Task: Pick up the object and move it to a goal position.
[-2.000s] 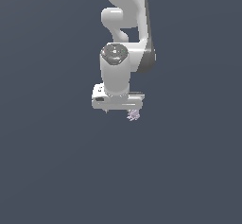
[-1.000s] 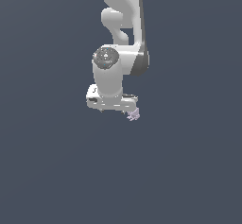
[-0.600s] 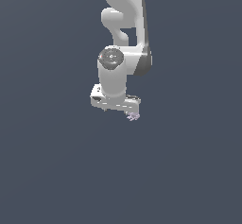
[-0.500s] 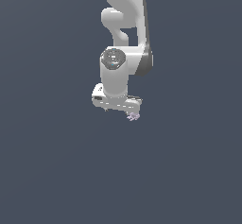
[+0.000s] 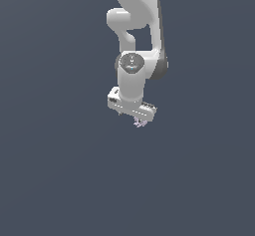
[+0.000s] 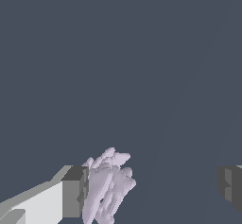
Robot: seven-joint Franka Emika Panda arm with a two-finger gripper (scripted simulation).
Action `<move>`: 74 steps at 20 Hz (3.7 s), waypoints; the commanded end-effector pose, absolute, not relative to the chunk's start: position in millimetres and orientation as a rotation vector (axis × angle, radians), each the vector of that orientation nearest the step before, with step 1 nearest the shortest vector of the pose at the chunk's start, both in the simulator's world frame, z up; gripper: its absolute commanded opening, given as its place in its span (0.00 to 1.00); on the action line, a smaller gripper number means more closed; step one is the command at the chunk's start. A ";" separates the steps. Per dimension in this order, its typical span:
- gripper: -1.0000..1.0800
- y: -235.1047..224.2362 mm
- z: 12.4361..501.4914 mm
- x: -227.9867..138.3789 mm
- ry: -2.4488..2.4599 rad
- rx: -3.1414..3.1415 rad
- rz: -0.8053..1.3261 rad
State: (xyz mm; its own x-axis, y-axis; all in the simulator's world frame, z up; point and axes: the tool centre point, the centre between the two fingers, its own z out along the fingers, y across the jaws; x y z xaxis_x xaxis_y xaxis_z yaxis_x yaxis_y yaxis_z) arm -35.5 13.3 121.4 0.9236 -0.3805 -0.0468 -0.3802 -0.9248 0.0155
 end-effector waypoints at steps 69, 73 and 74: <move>0.00 68.3 79.6 -66.1 -1.229 2.892 0.001; 0.00 63.1 109.1 -61.6 -1.229 2.892 0.001; 0.00 61.6 117.7 -60.3 -1.229 2.892 0.001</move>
State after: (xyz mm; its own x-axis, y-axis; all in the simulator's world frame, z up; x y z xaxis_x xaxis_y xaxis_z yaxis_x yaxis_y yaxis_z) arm -62.2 63.9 105.0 0.6944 -0.7196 -0.0002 -0.7196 -0.6944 -0.0006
